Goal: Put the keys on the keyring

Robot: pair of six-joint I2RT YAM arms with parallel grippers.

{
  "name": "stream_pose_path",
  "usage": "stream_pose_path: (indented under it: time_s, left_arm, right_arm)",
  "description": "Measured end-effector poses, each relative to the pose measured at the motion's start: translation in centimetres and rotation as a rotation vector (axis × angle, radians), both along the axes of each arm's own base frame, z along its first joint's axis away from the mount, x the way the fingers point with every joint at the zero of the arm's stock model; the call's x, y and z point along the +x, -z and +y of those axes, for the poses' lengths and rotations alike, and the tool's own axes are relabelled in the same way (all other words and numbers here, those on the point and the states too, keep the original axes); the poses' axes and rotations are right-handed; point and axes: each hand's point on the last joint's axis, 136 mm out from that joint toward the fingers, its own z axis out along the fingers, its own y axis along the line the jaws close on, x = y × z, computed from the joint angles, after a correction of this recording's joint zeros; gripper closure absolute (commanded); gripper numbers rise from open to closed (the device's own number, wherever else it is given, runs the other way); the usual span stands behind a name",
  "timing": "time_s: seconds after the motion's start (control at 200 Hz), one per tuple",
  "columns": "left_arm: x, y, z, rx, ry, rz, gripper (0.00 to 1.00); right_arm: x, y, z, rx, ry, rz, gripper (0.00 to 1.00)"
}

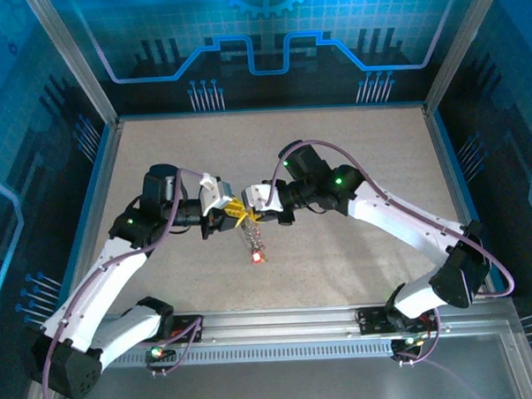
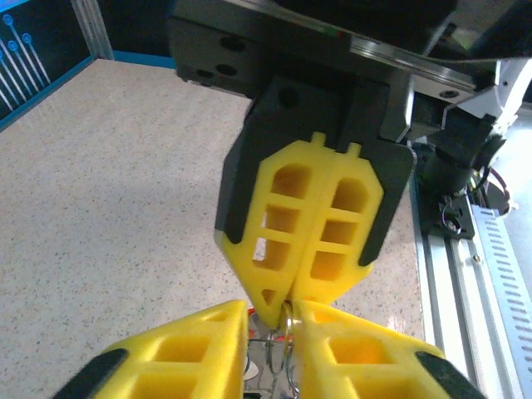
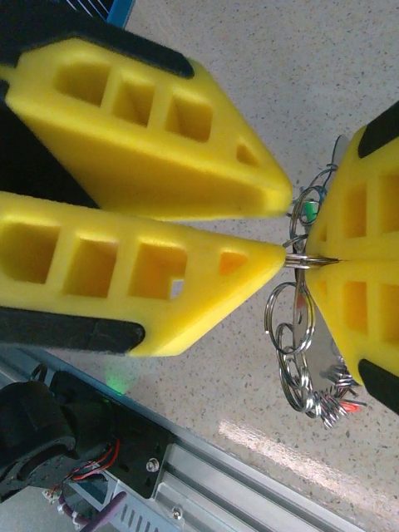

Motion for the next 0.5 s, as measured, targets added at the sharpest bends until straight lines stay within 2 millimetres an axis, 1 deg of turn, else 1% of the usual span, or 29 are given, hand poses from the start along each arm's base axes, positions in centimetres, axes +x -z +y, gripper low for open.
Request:
stream_pose_path:
  time_s: [0.17,0.28,0.5]
  left_arm:
    - [-0.27,-0.10,-0.34,0.015,0.024,-0.015,0.83]
    - [-0.33,-0.03,-0.28,0.027,0.029,-0.025,0.75]
    - [-0.46,0.45,-0.06,0.051,0.022,-0.017,0.74]
  right_arm:
    - [-0.11,-0.09,0.05,0.006,0.001,0.012,1.00]
    - [-0.26,-0.16,0.10,0.010,-0.004,0.020,1.00]
    - [-0.16,-0.53,0.28,0.028,-0.005,0.018,1.00]
